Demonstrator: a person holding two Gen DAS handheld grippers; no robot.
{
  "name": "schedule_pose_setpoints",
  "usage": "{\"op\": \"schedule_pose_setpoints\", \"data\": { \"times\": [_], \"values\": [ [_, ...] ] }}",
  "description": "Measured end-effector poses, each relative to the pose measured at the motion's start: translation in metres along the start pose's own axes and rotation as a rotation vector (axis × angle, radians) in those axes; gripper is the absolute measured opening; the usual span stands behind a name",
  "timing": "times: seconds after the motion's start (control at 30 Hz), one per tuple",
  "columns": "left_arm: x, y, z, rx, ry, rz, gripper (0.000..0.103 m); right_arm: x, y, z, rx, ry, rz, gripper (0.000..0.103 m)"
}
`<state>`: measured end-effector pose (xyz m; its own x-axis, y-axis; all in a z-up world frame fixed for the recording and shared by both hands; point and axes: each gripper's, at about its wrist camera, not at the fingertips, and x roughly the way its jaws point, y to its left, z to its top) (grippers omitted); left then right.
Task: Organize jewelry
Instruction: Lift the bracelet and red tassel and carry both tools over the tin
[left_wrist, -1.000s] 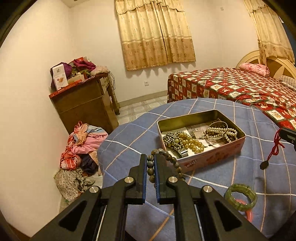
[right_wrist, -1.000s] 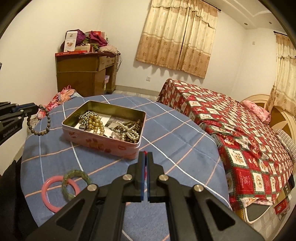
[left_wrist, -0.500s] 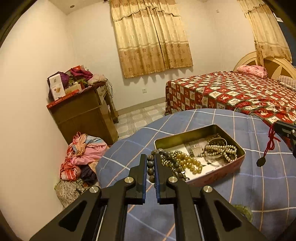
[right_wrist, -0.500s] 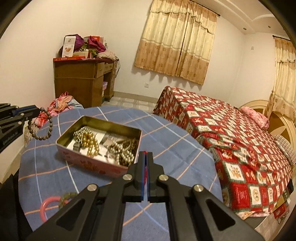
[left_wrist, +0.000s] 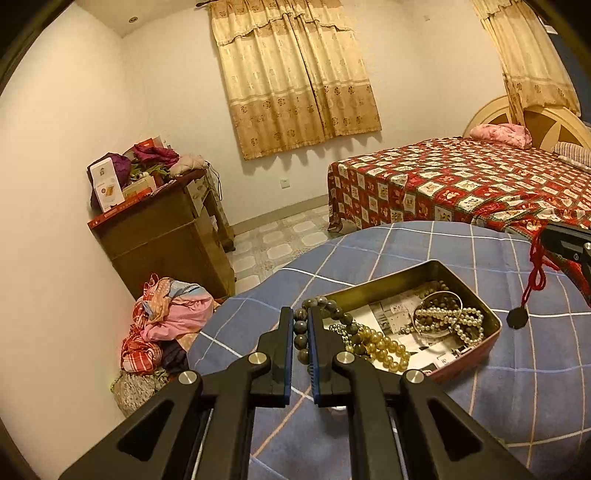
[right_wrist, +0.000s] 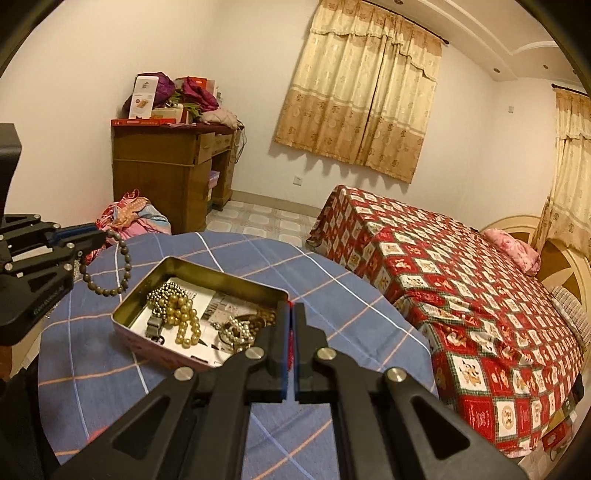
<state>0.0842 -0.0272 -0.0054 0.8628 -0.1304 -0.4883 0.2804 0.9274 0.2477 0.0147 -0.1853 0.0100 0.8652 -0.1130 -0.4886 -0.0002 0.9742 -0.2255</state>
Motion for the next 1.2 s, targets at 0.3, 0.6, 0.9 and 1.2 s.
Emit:
{"op": "schedule_pose_setpoints", "data": {
  "times": [0.3, 0.6, 0.9, 1.2],
  "values": [
    [0.012, -0.004, 0.004, 0.005, 0.013, -0.002, 0.007, 0.012, 0.005, 0.009, -0.013, 0.005, 0.003, 0.002],
    [0.026, -0.005, 0.005, 0.007, 0.034, -0.004, 0.007, 0.019, 0.006, 0.013, -0.018, 0.008, 0.006, 0.002],
    [0.041, -0.004, 0.010, 0.011, 0.053, -0.004, 0.007, 0.032, 0.009, 0.020, -0.029, 0.011, 0.006, 0.002],
    [0.055, -0.012, 0.011, 0.021, 0.072, -0.014, 0.007, 0.052, 0.012, 0.026, -0.041, 0.024, 0.007, 0.002]
  ]
}}
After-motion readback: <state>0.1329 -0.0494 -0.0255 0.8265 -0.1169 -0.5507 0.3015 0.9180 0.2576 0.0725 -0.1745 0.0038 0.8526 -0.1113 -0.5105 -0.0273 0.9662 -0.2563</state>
